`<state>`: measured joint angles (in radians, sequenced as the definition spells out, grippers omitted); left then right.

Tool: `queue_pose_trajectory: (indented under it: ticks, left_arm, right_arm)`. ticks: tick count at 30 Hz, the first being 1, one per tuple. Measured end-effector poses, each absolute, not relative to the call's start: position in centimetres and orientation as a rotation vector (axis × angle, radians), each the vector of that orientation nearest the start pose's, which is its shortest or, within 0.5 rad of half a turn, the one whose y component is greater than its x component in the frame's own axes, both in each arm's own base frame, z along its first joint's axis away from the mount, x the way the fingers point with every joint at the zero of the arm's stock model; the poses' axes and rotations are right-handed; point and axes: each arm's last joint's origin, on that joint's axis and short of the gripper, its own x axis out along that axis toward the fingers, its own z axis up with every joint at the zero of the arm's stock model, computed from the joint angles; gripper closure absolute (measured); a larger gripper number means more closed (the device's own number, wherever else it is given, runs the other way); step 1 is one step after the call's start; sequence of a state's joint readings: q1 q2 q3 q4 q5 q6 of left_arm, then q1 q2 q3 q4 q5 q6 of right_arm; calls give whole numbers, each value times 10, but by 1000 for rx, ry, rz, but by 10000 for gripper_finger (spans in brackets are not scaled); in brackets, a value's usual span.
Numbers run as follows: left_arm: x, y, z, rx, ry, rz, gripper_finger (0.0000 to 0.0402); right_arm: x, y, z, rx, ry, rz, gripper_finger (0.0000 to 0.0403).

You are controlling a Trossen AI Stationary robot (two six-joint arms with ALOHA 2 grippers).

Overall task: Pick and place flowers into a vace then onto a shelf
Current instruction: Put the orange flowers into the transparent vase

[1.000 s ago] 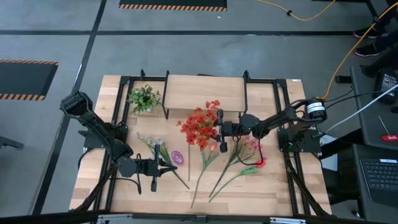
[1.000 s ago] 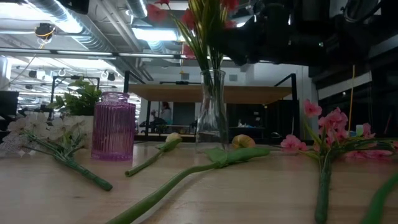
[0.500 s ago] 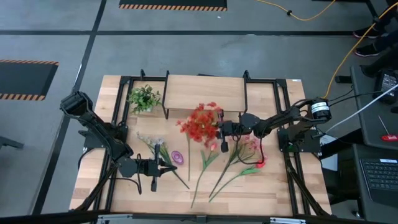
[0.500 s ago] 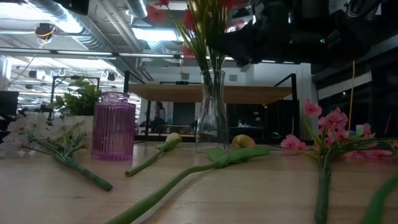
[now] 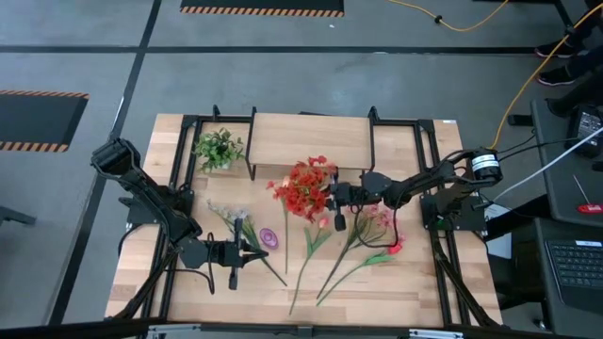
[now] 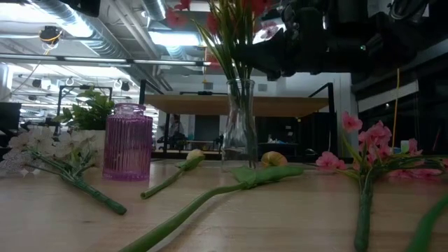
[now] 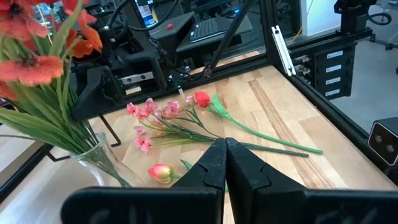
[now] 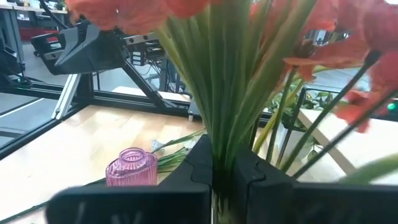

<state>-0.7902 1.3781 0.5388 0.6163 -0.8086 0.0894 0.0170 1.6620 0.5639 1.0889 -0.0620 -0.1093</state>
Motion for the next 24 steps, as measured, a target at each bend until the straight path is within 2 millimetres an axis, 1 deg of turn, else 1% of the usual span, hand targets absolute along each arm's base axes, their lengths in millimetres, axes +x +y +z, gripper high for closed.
queue_pose_trajectory:
  ticks: [4,7,13,19,21,24]
  left_arm:
    - [200,-172,201,250,156,12,400]
    - [200,-172,201,249,156,11,400]
    - [200,-172,201,249,156,10,400]
    - [200,-172,201,228,156,10,400]
    - [200,-172,201,226,156,10,400]
    - [200,-172,201,226,156,10,400]
  right_arm:
    - [305,7,174,-110,9,82,383]
    - [305,7,175,-108,6,83,367]
    - [304,7,172,-108,55,100,301]
    - [296,7,185,-109,103,103,233]
    - [292,7,192,-109,111,104,217]
    - [286,7,195,-106,163,105,200]
